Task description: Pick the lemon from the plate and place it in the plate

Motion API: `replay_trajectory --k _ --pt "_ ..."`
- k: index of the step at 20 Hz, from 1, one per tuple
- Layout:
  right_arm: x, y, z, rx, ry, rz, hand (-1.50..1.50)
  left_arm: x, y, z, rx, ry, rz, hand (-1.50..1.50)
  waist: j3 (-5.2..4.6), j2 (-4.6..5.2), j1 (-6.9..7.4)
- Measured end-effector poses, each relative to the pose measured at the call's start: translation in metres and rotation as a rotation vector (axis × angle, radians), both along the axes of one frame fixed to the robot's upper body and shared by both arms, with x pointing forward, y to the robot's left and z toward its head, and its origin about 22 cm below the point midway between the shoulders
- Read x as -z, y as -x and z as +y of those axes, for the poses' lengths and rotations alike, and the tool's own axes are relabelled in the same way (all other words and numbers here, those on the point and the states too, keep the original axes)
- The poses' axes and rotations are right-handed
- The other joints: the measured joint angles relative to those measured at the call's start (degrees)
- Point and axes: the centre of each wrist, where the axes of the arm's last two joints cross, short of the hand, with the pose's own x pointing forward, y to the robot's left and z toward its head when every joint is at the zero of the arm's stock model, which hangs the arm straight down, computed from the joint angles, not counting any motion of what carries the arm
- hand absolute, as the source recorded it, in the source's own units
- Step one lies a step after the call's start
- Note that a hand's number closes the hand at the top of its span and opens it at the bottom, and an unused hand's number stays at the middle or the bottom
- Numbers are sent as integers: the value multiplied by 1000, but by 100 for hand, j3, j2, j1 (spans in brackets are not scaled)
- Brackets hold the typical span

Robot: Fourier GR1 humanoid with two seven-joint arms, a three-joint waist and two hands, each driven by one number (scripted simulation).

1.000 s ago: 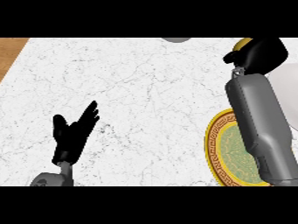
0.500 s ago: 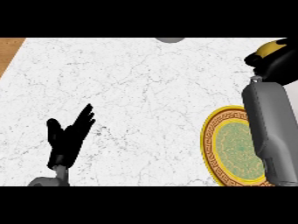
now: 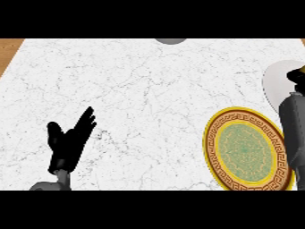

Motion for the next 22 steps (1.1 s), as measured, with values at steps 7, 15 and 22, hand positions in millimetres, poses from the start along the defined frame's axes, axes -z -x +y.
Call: replay_trajectory --k 7,15,22 --pt "21 19 -54 65 -20 -22 150 4 6 -2 4 4 9 0 7 -21 -34" --pt "35 30 -80 147 -259 34 -150 3 4 -1 -1 2 5 0 26 -18 -29" --pt "36 33 -83 59 -330 13 -150 4 4 -2 -6 8 9 0 51 -16 -47"
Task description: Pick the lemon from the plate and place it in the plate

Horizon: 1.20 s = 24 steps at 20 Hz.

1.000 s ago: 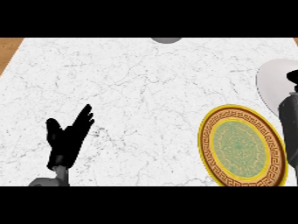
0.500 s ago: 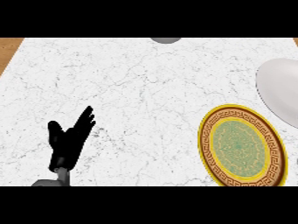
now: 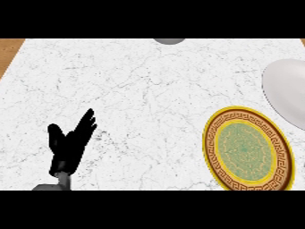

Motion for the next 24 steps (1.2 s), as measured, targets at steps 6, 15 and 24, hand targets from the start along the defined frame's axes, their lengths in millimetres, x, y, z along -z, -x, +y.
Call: replay_trajectory --k 6,15,24 --pt "-13 1 -4 -52 75 -167 -150 2 1 1 -9 1 0 0 1 -20 -49" --pt "-4 37 -14 -114 29 -409 -150 2 6 10 -30 -6 12 0 -29 -79 -168" --pt "49 98 13 -318 -55 -497 -150 -1 9 10 -41 -10 17 0 -60 -108 -220"
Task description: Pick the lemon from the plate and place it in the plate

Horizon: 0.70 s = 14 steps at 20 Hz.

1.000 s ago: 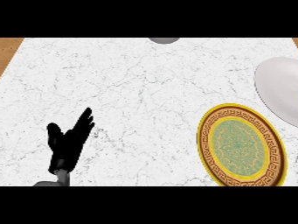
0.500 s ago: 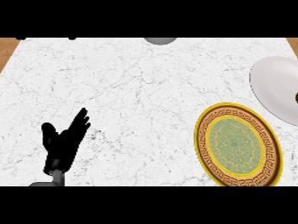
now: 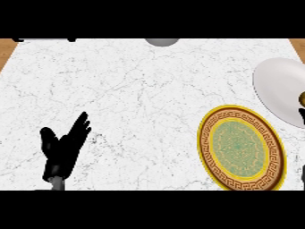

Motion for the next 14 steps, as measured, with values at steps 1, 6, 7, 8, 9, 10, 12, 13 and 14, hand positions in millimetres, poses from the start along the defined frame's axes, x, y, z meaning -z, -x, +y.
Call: replay_trajectory --k 1,6,7,8,9,10,12,13,14 --pt "1 5 1 -12 0 7 -150 0 -2 4 0 1 3 0 -1 1 2" --pt "16 31 25 -53 -1 70 -150 3 -2 6 1 -6 2 0 -6 4 10" --pt "18 35 31 -58 -4 82 -150 2 -7 3 0 -4 3 0 -7 5 8" --pt "15 34 37 -59 -5 87 -150 -2 -7 4 2 -6 1 0 -6 6 13" --pt "15 35 44 -61 -7 98 -150 -6 -10 4 3 -6 2 0 -7 5 15" --pt "16 38 46 -61 -7 107 -150 -6 -11 1 1 -8 0 0 -7 6 18" --pt "21 45 56 -64 -9 121 -150 -10 -15 0 5 -8 4 0 -8 7 19" --pt "23 51 62 -66 -13 127 -150 -6 -11 2 5 -6 1 0 -7 5 20" --pt "22 52 69 -67 -12 130 -150 -1 -9 3 4 -4 2 0 -6 7 19"
